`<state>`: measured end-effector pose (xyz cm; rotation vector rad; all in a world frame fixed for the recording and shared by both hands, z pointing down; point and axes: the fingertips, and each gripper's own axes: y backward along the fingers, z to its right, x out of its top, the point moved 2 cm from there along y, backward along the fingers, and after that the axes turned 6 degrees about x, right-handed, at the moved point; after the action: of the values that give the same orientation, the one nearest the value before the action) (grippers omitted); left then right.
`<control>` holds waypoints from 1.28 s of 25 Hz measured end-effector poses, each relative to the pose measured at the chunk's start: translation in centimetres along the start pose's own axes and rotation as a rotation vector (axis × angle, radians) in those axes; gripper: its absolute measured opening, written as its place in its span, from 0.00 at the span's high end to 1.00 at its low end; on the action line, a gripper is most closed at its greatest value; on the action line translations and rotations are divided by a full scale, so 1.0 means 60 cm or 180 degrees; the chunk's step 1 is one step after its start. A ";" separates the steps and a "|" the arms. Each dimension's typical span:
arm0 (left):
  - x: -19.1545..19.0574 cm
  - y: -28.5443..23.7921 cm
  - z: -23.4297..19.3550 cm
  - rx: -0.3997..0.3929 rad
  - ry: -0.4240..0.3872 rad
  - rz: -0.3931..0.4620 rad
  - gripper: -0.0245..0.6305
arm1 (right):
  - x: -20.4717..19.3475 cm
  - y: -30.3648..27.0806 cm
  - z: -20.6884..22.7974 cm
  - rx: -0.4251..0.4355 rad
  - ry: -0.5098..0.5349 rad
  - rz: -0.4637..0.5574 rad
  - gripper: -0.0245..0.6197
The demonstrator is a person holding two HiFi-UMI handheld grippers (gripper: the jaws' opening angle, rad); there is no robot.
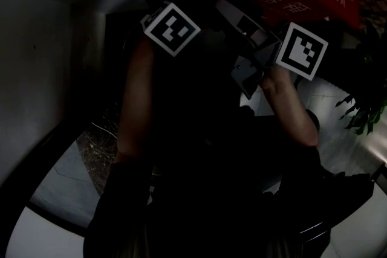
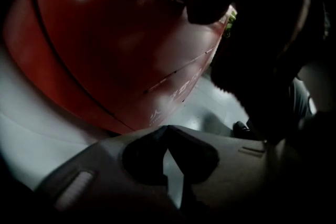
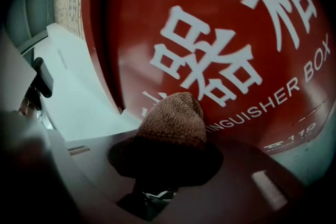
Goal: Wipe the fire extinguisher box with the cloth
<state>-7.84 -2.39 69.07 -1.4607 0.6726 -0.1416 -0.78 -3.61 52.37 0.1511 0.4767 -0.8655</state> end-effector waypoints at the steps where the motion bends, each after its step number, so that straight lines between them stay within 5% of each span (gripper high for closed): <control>1: 0.000 0.000 0.001 -0.0010 0.0003 -0.0001 0.96 | 0.002 0.000 -0.005 0.0022 -0.0009 0.0007 0.77; 12: -0.008 0.008 0.000 -0.0011 0.0007 0.0026 0.96 | 0.052 0.000 -0.113 0.0558 0.0254 0.0236 0.77; 32: -0.020 0.016 -0.002 0.0086 0.0136 -0.0026 0.96 | 0.057 0.007 -0.129 0.0782 0.0393 0.0325 0.77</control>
<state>-9.19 -1.80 68.55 -1.4381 0.6970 -0.1882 -1.21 -3.24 43.94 0.4528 0.4725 -0.8155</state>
